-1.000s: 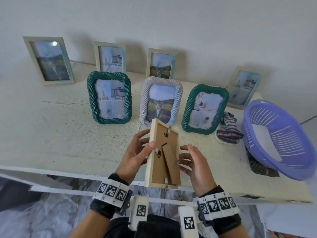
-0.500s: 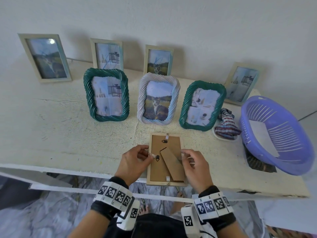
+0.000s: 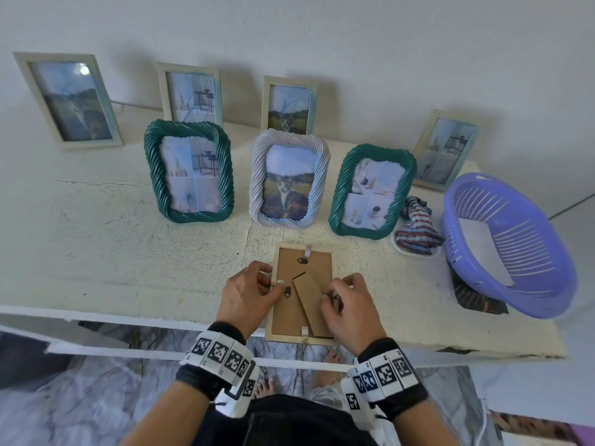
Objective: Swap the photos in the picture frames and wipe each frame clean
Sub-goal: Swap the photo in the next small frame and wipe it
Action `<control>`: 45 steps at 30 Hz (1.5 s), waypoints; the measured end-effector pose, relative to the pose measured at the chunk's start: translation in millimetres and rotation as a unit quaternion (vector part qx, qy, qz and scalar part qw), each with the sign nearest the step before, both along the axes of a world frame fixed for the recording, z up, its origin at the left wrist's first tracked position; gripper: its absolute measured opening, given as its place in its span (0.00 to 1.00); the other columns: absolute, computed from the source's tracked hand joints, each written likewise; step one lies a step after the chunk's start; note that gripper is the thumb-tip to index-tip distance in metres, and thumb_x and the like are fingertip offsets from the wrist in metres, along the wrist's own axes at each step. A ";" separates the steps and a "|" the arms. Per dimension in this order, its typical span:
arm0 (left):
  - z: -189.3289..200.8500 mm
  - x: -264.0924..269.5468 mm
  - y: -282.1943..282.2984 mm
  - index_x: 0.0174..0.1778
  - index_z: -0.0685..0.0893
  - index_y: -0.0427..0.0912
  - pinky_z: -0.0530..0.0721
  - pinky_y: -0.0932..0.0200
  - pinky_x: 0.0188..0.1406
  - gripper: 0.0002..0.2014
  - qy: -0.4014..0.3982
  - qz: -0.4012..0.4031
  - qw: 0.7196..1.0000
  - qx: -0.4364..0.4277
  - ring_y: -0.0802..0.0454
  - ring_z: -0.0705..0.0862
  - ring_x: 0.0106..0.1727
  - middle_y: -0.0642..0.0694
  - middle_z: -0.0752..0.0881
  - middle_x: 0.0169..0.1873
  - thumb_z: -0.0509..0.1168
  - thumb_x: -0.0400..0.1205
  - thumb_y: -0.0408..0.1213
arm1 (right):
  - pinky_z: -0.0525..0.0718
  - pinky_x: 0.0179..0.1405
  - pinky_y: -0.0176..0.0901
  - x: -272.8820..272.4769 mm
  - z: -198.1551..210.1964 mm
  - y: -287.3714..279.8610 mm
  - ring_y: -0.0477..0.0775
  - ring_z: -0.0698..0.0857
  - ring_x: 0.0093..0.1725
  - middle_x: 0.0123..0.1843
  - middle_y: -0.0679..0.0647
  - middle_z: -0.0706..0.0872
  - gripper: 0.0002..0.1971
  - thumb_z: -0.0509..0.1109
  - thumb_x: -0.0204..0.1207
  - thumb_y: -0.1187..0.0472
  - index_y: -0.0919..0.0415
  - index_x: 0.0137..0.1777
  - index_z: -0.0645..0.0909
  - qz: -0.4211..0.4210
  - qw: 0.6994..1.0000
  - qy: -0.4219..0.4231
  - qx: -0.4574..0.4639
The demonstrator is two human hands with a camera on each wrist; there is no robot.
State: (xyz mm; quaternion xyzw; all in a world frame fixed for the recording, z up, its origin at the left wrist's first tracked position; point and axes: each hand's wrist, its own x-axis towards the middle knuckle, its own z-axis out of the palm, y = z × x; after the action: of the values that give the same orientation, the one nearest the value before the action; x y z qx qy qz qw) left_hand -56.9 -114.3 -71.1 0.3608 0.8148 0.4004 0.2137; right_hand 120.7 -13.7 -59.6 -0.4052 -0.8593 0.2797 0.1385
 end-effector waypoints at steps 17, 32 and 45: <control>-1.6 7.1 14.0 0.46 0.80 0.42 0.74 0.58 0.36 0.07 0.079 0.024 0.996 -0.027 0.48 0.83 0.35 0.49 0.85 0.34 0.67 0.80 0.41 | 0.72 0.35 0.34 3.6 10.8 17.4 0.45 0.74 0.39 0.49 0.51 0.71 0.16 0.68 0.73 0.67 0.54 0.56 0.68 0.045 0.993 -0.043 -0.103; -5.2 -1.9 -2.5 0.55 0.83 0.47 0.86 0.58 0.41 0.12 0.005 -0.014 0.999 0.031 0.61 0.84 0.35 0.56 0.84 0.35 0.72 0.78 0.42 | 0.77 0.49 0.40 -47.8 27.3 66.9 0.54 0.80 0.52 0.57 0.55 0.78 0.16 0.66 0.80 0.57 0.58 0.67 0.76 0.120 0.979 -0.141 0.085; -6.2 -1.5 -1.8 0.54 0.84 0.47 0.87 0.58 0.40 0.11 -0.001 -0.005 0.999 0.043 0.60 0.84 0.34 0.55 0.84 0.34 0.73 0.77 0.41 | 0.76 0.37 0.45 -77.9 20.8 72.9 0.57 0.79 0.44 0.43 0.53 0.79 0.18 0.64 0.77 0.40 0.56 0.44 0.76 0.095 0.963 -0.213 0.135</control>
State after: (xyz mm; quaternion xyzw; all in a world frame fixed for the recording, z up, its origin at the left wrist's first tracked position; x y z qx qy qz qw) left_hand -58.4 -116.1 -77.3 0.3735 0.7944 0.4348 0.2010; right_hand 42.8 59.2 -38.8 -0.3498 -0.9331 0.0807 -0.0212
